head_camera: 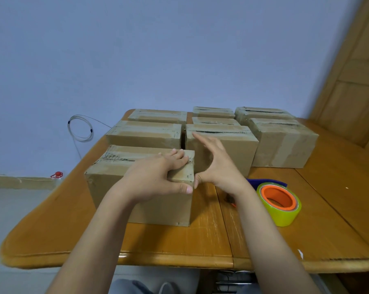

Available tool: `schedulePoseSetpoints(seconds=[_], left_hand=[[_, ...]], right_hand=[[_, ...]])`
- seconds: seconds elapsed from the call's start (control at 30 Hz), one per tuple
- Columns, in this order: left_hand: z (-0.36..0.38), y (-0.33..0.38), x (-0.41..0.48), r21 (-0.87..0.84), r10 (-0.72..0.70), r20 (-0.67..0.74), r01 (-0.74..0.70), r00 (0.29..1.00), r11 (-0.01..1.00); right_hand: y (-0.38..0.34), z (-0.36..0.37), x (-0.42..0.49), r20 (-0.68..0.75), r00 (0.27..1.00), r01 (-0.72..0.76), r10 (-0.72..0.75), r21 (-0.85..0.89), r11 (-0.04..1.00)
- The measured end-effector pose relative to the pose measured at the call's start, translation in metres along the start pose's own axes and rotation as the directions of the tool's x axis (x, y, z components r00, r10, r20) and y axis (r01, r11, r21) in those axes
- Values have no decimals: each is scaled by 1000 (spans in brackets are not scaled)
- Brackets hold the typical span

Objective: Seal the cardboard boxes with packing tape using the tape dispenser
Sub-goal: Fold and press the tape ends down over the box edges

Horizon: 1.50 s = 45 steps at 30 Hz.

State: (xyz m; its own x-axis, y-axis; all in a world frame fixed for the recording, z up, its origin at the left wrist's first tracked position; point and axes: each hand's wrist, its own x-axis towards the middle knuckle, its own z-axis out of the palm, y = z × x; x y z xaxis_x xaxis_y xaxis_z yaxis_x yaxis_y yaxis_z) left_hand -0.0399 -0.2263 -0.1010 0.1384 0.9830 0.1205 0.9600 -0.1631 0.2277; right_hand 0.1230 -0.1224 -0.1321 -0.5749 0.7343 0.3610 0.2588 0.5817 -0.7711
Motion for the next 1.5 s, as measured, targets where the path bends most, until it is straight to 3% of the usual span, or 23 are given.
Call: schedulePoseSetpoints(seconds=[0.23,0.43,0.67,0.97,1.1,1.23,1.3,1.37,1.5], left_hand=[[-1,-1,0,-23,6,-15,-6,1000,1000],[-3,-1,0,-16,16,1,-16,1000,1000],[-2,-1,0,-29,19,-13,-19,1000,999],[-3,-2,-1,-59,19,16,-18,1000,998],[-3,-4,-1,-93,20,26,-18,999,995],[-10,-8,-3,-242,62,57,-47,996,969],[-15,-9,-7,-468,99,64,-58,993,882],[-19,-11,-11,-628,85,-18,-77,996,774],[-15,-11,-16,-601,8,-124,-82,992,795]], right_hand=[[3,-6,-5,54,990,140,-133,-152,978],[3,-22,-8,321,946,110,-51,-168,980],[-3,-9,2,131,980,176,-151,-214,961],[8,-11,2,111,982,160,-155,-31,987],[3,-14,0,153,980,136,-124,-69,988],[-7,-19,-8,129,988,104,-90,-114,988],[-15,-21,-18,78,993,94,-84,-128,987],[-22,-22,-28,21,996,90,-88,-143,986],[-26,-22,-45,19,993,120,-118,-158,980]])
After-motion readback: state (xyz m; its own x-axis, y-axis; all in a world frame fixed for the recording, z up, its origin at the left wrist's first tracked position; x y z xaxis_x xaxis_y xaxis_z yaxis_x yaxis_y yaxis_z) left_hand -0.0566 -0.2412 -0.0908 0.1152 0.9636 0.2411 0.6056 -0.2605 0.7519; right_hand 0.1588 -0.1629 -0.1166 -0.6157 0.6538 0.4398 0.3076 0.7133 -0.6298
